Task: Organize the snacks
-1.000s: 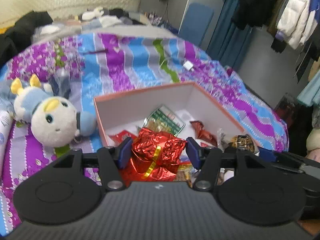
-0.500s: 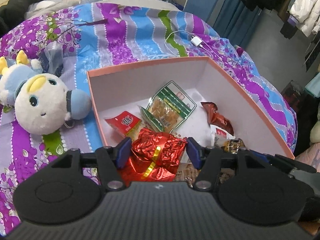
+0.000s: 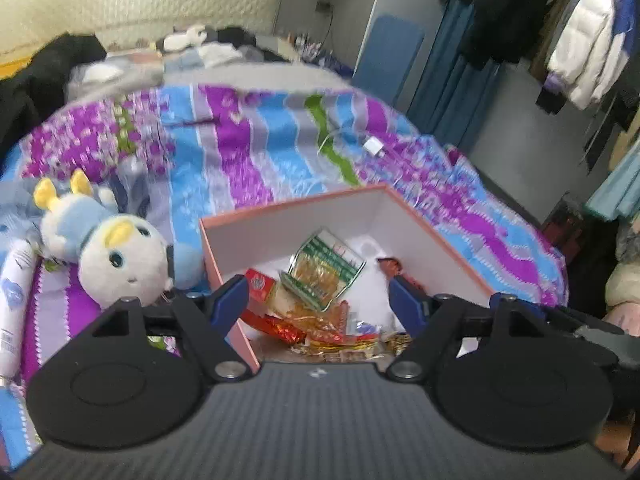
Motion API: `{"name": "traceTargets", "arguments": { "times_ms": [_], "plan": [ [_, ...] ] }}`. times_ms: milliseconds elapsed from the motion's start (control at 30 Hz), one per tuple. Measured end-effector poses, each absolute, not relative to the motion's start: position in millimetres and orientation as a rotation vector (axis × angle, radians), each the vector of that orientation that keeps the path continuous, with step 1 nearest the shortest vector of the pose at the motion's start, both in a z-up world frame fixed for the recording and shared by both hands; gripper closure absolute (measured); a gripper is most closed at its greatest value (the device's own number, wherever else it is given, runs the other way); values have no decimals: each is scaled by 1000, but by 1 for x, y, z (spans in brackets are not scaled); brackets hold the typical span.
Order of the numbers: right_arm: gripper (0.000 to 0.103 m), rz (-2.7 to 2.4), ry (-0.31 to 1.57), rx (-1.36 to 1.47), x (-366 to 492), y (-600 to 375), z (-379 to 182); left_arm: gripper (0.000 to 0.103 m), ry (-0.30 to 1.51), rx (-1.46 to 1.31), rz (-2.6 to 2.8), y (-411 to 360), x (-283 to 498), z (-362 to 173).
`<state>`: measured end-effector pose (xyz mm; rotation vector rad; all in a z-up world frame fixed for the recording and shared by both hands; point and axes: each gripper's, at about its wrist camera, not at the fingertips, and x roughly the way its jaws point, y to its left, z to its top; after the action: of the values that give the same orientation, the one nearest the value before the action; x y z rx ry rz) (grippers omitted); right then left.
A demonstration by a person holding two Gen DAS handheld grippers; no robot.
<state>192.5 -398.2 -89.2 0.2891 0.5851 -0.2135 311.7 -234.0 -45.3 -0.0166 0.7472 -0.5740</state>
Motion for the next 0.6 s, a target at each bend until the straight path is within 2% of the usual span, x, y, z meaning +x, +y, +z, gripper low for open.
{"name": "traceTargets", "arguments": {
  "times_ms": [267,600],
  "plan": [
    [32,-174,456,265,149,-382,-29,22,602,-12,-562,-201,246,25],
    [32,-157,321,233,84,-360,25,22,466,-16,-553,-167,167,79]
  ]
}}
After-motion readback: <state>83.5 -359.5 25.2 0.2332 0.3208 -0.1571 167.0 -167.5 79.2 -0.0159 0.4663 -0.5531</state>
